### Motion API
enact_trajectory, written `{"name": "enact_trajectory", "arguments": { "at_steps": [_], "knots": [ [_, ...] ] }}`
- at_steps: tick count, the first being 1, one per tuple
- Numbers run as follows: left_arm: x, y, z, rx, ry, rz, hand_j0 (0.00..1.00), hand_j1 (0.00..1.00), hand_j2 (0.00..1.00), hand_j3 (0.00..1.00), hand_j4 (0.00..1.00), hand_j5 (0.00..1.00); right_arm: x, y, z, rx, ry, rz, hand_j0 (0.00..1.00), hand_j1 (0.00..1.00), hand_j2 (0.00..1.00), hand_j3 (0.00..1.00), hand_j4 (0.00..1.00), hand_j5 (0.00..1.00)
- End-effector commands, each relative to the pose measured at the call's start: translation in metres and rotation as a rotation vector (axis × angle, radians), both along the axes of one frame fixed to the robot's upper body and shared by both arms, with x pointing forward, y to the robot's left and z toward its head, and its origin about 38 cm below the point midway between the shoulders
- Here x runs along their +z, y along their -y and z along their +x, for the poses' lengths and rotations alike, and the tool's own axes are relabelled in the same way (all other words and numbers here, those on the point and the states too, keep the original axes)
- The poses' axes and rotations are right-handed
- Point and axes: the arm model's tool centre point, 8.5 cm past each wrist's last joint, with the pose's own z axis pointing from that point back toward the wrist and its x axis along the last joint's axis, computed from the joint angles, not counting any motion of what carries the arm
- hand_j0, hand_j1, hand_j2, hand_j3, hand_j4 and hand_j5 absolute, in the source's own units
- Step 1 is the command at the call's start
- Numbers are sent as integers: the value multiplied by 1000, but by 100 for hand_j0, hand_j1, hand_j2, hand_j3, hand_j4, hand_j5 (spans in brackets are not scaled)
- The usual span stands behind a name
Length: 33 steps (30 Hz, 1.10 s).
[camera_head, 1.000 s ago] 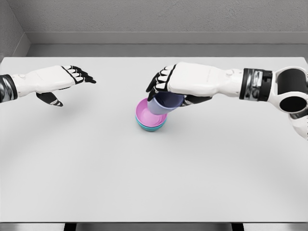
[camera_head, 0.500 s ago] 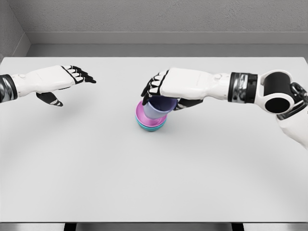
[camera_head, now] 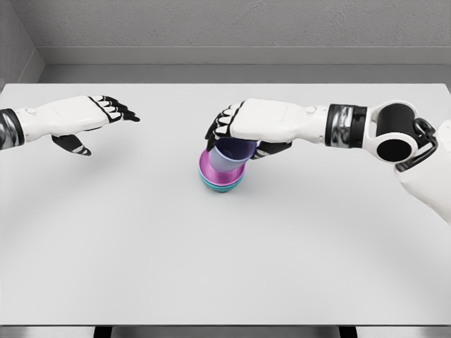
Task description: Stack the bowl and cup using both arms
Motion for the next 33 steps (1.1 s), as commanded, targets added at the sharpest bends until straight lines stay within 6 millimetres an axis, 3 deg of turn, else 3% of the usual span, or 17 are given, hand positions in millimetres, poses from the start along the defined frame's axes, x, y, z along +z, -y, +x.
{"name": "enact_trajectory", "arguments": {
  "at_steps": [1, 22, 24, 25, 26, 33],
  "knots": [
    [1, 0, 0, 3, 0, -5, 100, 100, 100, 100, 100, 100, -5, 0, 1, -3, -16, -7, 69, 69, 69, 69, 69, 69],
    [1, 0, 0, 3, 0, -5, 100, 100, 100, 100, 100, 100, -16, -9, 9, -15, -37, -16, 70, 70, 70, 70, 70, 70],
    [1, 0, 0, 3, 0, -7, 100, 100, 100, 100, 100, 100, -17, -8, 10, -17, -38, -16, 78, 78, 78, 78, 78, 78],
    [1, 0, 0, 3, 0, -5, 100, 100, 100, 100, 100, 100, -17, -8, 10, -17, -39, -16, 94, 94, 94, 94, 94, 94],
    [1, 0, 0, 3, 0, -6, 100, 100, 100, 100, 100, 100, -18, -7, 11, -22, -42, -18, 100, 100, 100, 100, 100, 100],
    [1, -2, 0, 5, 0, -5, 100, 100, 100, 100, 100, 100, -17, -8, 10, -18, -41, -16, 100, 100, 100, 100, 100, 100]
  ]
}}
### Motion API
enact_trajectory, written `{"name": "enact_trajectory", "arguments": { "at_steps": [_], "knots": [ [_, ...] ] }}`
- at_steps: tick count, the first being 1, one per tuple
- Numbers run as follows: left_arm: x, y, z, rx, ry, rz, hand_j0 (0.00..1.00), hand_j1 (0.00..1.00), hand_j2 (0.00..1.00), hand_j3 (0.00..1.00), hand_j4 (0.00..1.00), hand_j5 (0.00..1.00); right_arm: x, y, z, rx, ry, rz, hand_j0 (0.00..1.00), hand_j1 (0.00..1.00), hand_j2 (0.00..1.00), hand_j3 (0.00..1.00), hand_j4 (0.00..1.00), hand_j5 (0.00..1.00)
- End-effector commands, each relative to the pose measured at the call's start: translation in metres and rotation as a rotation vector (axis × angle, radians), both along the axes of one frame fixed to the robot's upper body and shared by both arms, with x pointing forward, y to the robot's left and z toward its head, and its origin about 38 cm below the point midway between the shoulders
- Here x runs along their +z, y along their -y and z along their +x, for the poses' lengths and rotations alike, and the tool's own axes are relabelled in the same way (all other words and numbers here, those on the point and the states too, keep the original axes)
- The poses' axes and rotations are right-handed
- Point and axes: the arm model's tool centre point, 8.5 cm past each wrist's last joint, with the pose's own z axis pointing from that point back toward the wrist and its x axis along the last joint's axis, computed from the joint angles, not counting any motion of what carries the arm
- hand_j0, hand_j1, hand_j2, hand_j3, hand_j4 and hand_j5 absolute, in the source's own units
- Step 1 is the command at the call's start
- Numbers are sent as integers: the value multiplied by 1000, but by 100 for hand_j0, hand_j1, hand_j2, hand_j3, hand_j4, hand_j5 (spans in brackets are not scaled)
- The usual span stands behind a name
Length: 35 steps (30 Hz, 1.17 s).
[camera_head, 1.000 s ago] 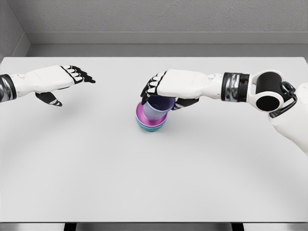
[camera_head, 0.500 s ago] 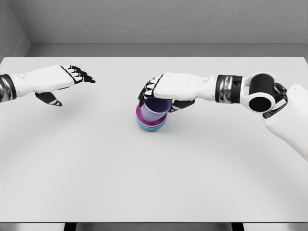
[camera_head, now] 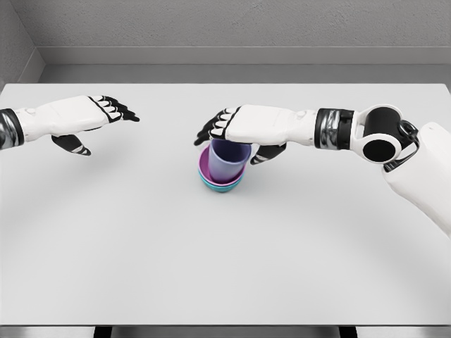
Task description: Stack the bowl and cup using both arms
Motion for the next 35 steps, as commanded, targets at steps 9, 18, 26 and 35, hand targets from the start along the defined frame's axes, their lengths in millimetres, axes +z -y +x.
{"name": "enact_trajectory", "arguments": {
  "at_steps": [9, 18, 26, 35],
  "knots": [
    [1, -2, 0, 5, 1, -5, 100, 100, 100, 100, 100, 100, 25, 0, 0, 14, 55, 13, 100, 100, 100, 100, 100, 100],
    [1, -2, 0, 6, 1, -4, 100, 100, 100, 100, 100, 100, 67, 139, -25, -183, 228, 112, 100, 100, 100, 100, 100, 100],
    [1, -4, 0, 11, -3, -8, 100, 100, 100, 100, 100, 100, 27, 192, -40, -342, 142, 155, 100, 100, 100, 100, 100, 100],
    [-1, -9, 2, 29, -10, -10, 100, 100, 100, 100, 100, 100, 15, 181, -41, -312, 108, 136, 100, 100, 100, 100, 100, 100]
  ]
}}
